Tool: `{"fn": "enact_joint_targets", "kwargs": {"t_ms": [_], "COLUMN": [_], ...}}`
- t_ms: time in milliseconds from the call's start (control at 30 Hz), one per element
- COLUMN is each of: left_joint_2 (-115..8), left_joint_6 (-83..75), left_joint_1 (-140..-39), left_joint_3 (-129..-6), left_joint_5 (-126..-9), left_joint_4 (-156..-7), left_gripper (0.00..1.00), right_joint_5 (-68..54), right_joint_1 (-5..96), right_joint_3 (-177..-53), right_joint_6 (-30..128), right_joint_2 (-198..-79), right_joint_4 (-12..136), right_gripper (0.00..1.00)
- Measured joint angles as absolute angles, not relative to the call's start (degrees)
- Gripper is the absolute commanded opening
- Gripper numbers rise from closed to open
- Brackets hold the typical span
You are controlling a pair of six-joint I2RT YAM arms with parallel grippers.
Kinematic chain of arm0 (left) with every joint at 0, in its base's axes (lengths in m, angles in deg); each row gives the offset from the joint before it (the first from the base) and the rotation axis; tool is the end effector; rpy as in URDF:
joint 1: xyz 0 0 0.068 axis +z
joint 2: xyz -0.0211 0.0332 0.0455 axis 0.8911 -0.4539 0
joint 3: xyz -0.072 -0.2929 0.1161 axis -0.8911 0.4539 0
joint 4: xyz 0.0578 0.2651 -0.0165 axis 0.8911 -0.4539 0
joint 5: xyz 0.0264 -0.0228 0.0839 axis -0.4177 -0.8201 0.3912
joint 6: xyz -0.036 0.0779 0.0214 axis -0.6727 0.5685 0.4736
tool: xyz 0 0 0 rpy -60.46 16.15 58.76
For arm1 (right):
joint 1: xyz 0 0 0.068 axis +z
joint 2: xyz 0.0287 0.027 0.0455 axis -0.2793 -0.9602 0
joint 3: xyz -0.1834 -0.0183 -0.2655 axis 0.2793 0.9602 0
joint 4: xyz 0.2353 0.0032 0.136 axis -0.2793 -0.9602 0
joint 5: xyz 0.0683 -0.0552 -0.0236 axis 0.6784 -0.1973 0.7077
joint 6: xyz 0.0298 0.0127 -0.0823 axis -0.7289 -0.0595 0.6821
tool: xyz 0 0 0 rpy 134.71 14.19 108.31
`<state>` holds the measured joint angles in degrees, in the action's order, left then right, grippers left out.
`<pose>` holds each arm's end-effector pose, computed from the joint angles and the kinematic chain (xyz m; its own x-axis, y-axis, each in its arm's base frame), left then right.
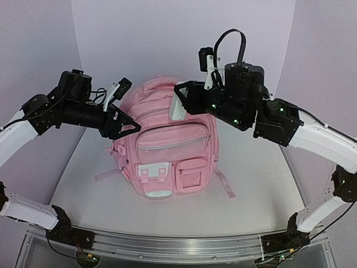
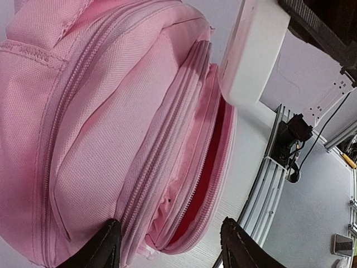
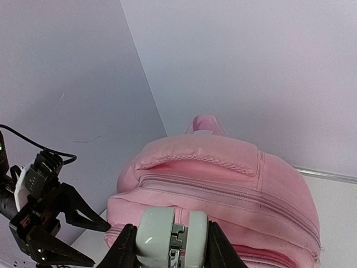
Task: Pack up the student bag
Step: Place the stationery in the student bag.
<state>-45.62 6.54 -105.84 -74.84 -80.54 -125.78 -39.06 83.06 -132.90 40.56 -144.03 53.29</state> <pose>0.1730 -0.1997 0.4457 -0.3834 0.3240 -0.8649 0.8571 0.4737 -0.2024 0.1847 0.3508 0.5117 -0.1977 0.1496 -0.9688 -0.6518 0.7181 0.2439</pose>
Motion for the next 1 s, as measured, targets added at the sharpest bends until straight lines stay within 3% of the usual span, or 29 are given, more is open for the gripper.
{"fn": "enact_joint_targets", "kwargs": {"t_ms": [300, 700, 900, 1000], "left_joint_2": [-45.2, -44.8, -44.8, -44.8], "left_joint_6": [6.6, 6.7, 6.7, 6.7], "left_joint_1": [-105.8, -105.9, -105.9, -105.9], "left_joint_3": [-74.1, -74.1, -74.1, -74.1], "left_joint_5": [-79.8, -78.1, -77.2, -76.9], "left_joint_4": [-126.3, -126.9, -127.3, -127.3], "left_gripper": [0.6, 0.6, 0.6, 0.61], "right_joint_5": [-48.9, -49.8, -48.6, -48.2], "right_joint_1": [88.4, 89.1, 89.1, 89.1], "right_joint_3": [-128.9, -122.6, -121.1, -120.8], "right_joint_6": [43.3, 42.1, 41.1, 40.4], "right_joint_2": [-147.3, -147.4, -147.1, -146.0], "right_joint_4": [58.0, 59.1, 58.6, 57.8], "right_gripper": [0.0, 0.0, 0.48, 0.59]}}
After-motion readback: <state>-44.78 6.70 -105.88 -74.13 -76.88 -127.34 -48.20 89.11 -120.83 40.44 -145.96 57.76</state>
